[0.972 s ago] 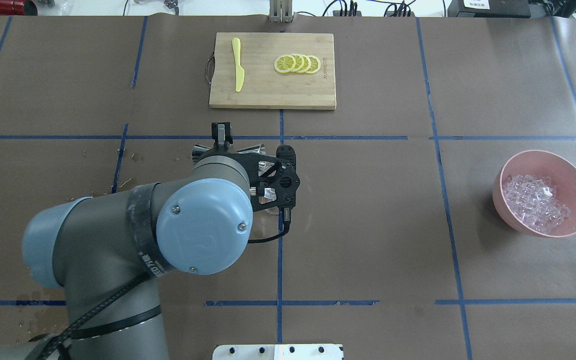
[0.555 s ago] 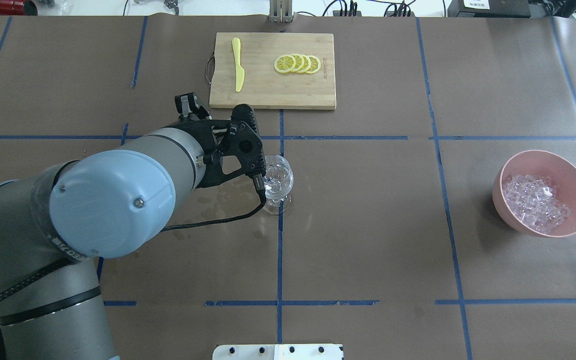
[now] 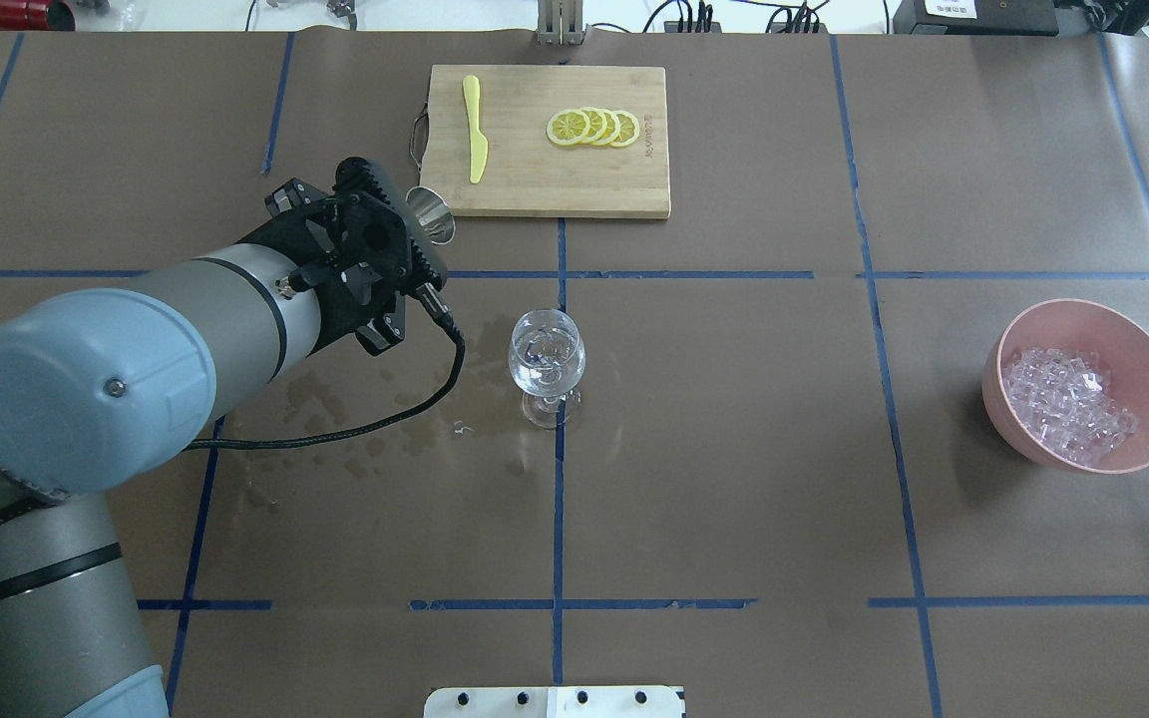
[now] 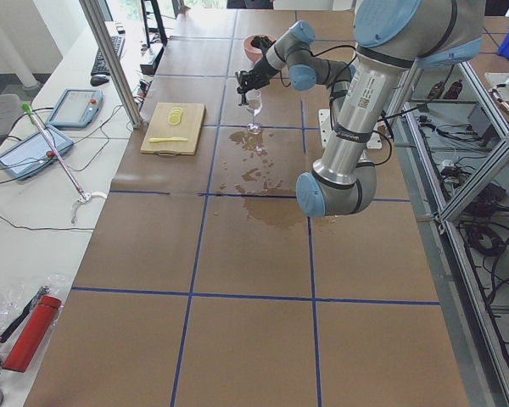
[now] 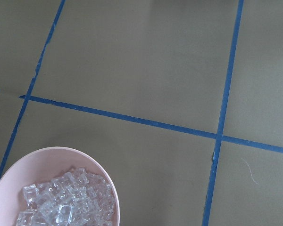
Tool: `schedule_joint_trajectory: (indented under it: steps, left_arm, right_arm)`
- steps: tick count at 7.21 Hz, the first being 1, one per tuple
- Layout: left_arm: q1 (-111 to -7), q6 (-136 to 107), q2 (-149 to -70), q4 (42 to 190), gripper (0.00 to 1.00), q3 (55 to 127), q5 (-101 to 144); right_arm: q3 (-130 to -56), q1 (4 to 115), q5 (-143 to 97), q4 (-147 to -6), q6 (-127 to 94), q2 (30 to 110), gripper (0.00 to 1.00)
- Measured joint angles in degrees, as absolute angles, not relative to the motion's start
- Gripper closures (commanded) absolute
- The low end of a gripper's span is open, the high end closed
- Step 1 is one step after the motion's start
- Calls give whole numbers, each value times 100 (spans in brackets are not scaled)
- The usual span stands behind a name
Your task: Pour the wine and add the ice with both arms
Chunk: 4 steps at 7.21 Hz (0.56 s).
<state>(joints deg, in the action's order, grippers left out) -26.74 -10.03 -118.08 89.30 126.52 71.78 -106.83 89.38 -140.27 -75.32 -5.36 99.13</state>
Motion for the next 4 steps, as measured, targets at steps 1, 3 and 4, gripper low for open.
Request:
schedule_joint_trajectory:
  steps: [1,3,4]
  left_arm:
    - [-2707,-1493,-11594,9161,100,12668,7175]
    - [-2728,-2455,-10909,9976,100,12811,7164]
    - [-2734,-2673,-10324,10704,100,12900,7147]
  right_arm:
    - [-10688,8938,-14027,-7532,-534,9925,0]
    - [-10694,8938,-14027,-7532,-528,9948,0]
    - [-10696,8938,-14027,-7532,-528,9953,0]
